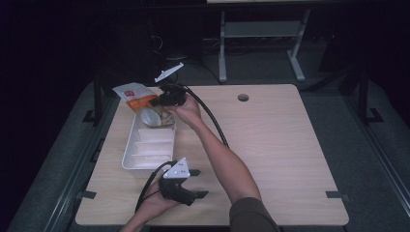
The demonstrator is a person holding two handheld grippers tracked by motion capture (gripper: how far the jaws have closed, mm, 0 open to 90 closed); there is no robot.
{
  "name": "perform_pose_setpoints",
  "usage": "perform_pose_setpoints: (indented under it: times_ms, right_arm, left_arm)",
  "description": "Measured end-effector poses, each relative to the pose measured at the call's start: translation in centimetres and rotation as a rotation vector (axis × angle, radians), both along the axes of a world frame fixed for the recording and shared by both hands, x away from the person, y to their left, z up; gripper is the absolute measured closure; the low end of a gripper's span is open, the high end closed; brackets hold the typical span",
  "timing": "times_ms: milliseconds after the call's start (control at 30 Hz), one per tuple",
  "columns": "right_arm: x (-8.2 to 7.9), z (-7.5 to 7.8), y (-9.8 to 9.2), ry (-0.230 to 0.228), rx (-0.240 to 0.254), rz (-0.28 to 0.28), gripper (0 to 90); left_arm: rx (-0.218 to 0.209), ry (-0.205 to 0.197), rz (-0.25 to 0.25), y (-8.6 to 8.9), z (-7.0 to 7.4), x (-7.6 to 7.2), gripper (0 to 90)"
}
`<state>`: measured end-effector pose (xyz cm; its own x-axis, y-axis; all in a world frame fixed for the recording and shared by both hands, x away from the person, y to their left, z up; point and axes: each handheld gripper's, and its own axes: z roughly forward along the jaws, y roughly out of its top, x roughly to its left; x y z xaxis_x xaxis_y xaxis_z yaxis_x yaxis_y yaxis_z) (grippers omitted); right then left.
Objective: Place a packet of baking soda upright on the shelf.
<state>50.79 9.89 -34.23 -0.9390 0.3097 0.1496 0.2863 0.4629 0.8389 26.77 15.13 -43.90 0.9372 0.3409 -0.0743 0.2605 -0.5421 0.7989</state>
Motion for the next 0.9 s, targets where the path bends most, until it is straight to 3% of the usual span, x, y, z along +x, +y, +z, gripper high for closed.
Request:
perform_pose_setpoints:
  times_ms: [100,333,467,567,900]
  right_arm:
    - [0.1,-0.9,0.2,0.017,-0.002,-0.011,89.4]
    - [0.0,-3.2,-0.2,0.049,0.056,-0.047,88.9]
    - [0.1,-3.7,-0.6,0.081,0.079,-0.065,85.9]
    - [0.1,-3.7,-0.9,0.085,0.047,-0.083,78.0]
    - [-0.5,-4.4,-2.4,0.078,-0.03,-0.087,79.7]
  left_arm:
    - [-0.003,0.002,0.002,0.0,0.0,0.0,24.9]
    - [0.007,-0.001,0.007,0.0,-0.1,0.0,24.8]
    - [0.008,-0.001,0.006,-0.1,-0.1,0.0,24.8]
    - [0.011,0.0,0.003,-0.2,-0.2,-0.1,24.8]
    - [0.013,-0.001,0.006,-0.2,-0.1,0.0,24.7]
